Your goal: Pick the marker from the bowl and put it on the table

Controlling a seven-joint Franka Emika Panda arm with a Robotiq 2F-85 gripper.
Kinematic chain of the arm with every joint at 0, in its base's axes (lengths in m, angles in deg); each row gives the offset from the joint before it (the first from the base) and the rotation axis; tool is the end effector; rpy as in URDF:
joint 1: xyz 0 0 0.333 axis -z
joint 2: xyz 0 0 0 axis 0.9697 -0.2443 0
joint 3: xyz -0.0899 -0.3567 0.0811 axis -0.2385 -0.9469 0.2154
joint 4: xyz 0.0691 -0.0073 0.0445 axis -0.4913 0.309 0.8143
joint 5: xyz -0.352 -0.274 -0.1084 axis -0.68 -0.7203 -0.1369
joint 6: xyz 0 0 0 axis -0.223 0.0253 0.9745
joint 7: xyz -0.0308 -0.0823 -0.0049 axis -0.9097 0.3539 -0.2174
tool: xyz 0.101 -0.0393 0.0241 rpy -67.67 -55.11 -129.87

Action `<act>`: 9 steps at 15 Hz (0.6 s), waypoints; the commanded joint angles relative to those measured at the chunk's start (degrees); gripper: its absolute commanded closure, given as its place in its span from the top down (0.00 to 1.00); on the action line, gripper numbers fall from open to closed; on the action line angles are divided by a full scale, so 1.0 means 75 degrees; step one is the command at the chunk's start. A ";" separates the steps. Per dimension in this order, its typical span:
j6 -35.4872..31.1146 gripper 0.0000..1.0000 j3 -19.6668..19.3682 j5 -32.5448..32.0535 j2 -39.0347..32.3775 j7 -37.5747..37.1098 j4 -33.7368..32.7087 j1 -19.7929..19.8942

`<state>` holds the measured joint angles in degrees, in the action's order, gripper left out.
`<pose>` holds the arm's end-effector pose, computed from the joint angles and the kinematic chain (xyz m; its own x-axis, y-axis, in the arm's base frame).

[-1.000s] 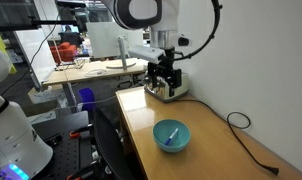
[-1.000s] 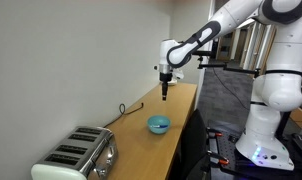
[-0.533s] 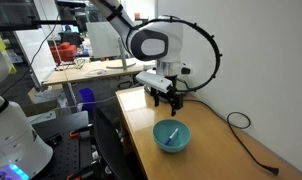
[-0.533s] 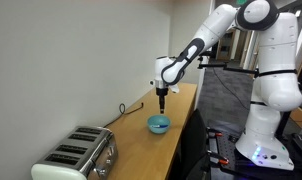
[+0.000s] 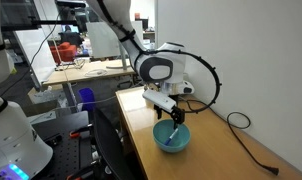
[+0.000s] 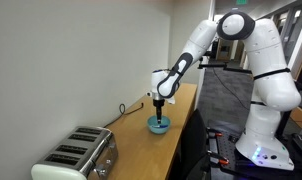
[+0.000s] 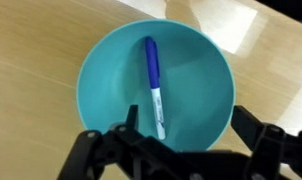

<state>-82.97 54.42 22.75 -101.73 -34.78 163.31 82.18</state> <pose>0.5913 -0.0872 0.1685 0.9453 0.3226 -0.0478 0.3233 -0.9463 0.0081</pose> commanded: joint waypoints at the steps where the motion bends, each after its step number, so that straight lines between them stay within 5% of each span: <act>1: -0.0190 1.00 0.0265 -0.0110 -0.0583 0.0147 -0.0506 0.0291; 9: -0.0103 0.93 0.0453 -0.0229 -0.1642 0.0143 -0.1453 0.0559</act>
<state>-83.63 56.46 22.31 -112.11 -34.74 154.37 85.02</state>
